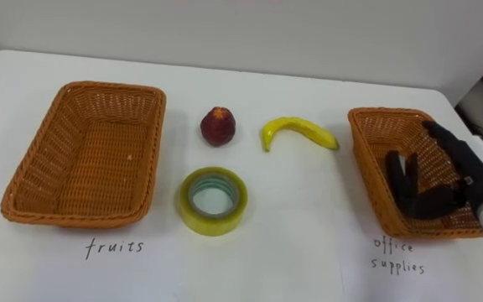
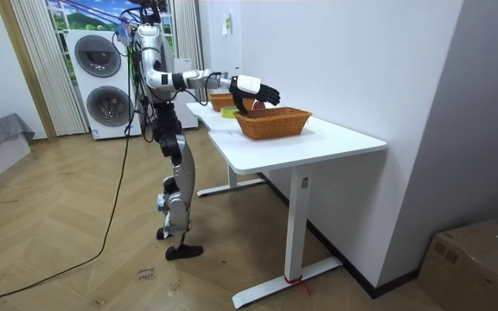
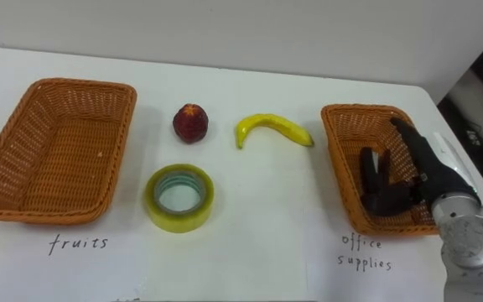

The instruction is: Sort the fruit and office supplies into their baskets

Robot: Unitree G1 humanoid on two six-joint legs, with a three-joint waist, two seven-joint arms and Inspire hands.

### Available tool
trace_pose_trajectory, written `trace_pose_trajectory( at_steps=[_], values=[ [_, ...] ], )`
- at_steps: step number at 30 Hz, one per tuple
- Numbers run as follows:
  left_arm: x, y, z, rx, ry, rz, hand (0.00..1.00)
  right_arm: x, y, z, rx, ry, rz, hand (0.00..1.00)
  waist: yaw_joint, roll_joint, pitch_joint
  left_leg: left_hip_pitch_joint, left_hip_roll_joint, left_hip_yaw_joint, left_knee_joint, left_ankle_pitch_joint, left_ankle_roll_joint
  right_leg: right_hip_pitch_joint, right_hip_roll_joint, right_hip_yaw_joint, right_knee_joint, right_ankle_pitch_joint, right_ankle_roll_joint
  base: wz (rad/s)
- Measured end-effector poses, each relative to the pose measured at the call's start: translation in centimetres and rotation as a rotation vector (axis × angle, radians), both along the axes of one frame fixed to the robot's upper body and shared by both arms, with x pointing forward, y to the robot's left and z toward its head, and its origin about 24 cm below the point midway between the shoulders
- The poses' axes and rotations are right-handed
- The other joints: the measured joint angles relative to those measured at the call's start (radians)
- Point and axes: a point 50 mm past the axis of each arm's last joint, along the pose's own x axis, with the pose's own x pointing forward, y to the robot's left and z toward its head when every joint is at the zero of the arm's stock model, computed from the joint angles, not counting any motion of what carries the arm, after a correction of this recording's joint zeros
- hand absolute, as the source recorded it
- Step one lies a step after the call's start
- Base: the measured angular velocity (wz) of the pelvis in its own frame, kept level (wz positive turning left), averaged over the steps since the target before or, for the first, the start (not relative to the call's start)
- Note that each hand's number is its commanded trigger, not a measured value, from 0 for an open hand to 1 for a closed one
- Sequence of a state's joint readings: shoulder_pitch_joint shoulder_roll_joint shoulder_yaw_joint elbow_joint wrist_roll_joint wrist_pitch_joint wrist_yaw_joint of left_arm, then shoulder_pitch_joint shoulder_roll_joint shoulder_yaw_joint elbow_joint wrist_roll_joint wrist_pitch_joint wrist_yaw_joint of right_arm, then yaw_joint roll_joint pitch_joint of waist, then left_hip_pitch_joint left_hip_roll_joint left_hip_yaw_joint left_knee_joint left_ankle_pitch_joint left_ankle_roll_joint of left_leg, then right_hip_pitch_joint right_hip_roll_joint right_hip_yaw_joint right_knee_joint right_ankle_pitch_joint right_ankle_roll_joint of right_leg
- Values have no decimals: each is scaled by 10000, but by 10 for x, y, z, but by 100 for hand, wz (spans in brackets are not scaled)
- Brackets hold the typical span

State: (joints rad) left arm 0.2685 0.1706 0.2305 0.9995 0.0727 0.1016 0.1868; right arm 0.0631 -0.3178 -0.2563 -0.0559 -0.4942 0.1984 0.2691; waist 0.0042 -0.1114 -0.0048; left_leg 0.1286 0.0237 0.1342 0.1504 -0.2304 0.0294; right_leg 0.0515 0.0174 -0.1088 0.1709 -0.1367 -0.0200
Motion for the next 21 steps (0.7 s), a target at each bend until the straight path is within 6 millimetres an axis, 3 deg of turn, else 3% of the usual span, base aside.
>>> trace_pose_trajectory(
  at_steps=[12, 21],
  values=[
    [-11, -2, -2, 118, 436, 199, 0, 4, 13, 32, 897, -2026, 346, 0, 44, 54, 58, 26, -2, 7, -21, -1, 1, -6, 1, 86, 110, 1, -1, 0],
    [-10, -2, -2, 160, 279, 136, 0, 9, 20, 55, 942, -3495, 493, 0, 56, 90, 51, 6, -8, 28, 10, 0, 2, -25, -12, 33, 112, 0, 0, 0]
  ],
)
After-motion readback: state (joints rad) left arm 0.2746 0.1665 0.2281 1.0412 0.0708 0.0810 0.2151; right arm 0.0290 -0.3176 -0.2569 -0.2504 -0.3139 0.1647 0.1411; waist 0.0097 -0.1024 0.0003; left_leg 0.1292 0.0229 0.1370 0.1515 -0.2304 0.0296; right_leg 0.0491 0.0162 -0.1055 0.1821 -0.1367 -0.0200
